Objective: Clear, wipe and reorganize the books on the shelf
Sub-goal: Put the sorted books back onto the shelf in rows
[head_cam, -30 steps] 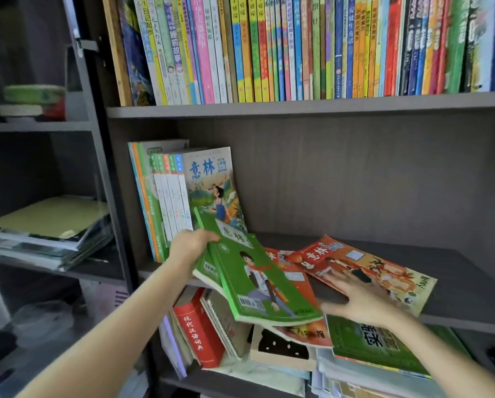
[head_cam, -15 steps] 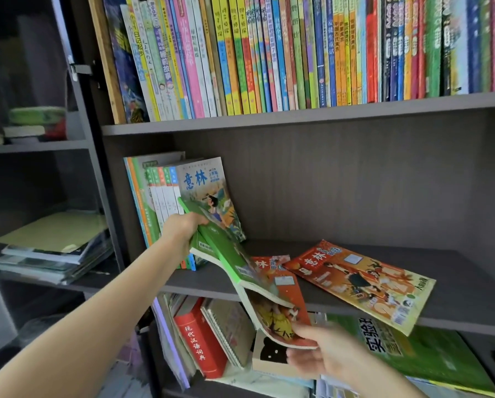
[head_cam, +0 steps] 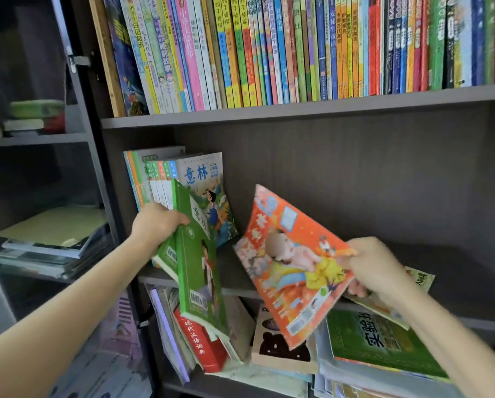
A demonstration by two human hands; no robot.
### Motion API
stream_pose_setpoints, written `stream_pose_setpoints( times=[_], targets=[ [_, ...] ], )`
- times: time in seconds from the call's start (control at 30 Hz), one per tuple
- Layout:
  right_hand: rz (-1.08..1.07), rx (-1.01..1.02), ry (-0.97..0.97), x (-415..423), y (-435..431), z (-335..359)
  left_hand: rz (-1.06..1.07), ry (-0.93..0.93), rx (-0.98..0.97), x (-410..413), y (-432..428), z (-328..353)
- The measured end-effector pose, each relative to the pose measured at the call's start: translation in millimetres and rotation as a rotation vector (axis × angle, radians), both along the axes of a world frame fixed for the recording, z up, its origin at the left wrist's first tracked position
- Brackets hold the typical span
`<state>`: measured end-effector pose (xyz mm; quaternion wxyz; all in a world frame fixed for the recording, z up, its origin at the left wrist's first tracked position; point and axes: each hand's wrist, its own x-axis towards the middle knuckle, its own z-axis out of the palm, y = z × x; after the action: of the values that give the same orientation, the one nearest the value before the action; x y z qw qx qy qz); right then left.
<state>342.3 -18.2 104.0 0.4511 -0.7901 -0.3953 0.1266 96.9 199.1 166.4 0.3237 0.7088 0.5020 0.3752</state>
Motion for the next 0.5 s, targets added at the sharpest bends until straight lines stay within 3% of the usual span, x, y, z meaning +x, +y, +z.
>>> stream_pose_setpoints(
  times=[0.13, 0.17, 0.23, 0.27, 0.3, 0.37, 0.43, 0.5],
  targets=[
    [-0.206, -0.116, -0.015, 67, -21, 4, -0.083, -0.014, 0.026, 8, 1, -4],
    [-0.271, -0.263, -0.117, 82, -21, 1, -0.113, -0.031, 0.028, 9, 1, -4],
    [-0.419, -0.652, -0.526, 88, -21, -2, -0.205, -0.041, 0.057, 12, -6, -3],
    [-0.467, -0.672, -0.679, 84, -14, -3, -0.260, -0.046, 0.075, 14, -9, -1],
    [-0.445, -0.572, -0.711, 78, -4, -5, -0.308, -0.050, 0.089, 15, -9, 0],
    [-0.232, -0.265, -0.455, 57, 22, -6, -0.398, -0.070, 0.106, 15, -12, 3],
    [0.001, -0.042, 0.064, 29, 47, -4, -0.474, -0.136, 0.110, 15, -16, 2],
    [0.193, 0.119, 0.428, 0, 65, -6, -0.517, -0.232, 0.109, 17, -22, 0]
  ],
)
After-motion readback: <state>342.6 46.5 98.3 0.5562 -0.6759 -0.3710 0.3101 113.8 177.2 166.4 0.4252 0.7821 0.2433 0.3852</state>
